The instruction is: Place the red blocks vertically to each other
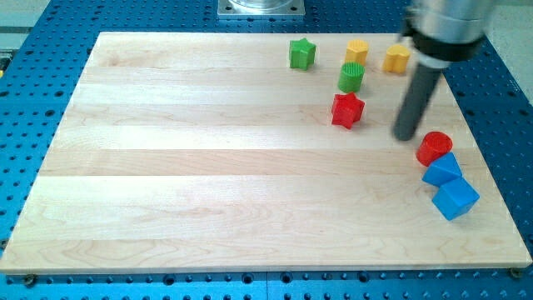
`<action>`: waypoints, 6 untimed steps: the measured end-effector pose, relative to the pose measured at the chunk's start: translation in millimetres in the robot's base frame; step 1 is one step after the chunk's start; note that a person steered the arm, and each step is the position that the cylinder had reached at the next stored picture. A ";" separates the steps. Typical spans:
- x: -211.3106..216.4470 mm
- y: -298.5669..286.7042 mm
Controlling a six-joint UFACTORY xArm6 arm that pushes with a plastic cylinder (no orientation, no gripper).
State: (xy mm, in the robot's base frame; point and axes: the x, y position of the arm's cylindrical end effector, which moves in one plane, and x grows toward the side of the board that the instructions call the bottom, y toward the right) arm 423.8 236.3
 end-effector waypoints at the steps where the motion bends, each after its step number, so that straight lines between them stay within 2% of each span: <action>1: 10.6 52.4; 2: 46.9 14.6; 3: 52.6 -55.3; 4: 62.9 -72.9; 5: 109.3 -75.3; 6: 100.5 -121.6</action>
State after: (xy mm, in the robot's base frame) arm 524.3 114.7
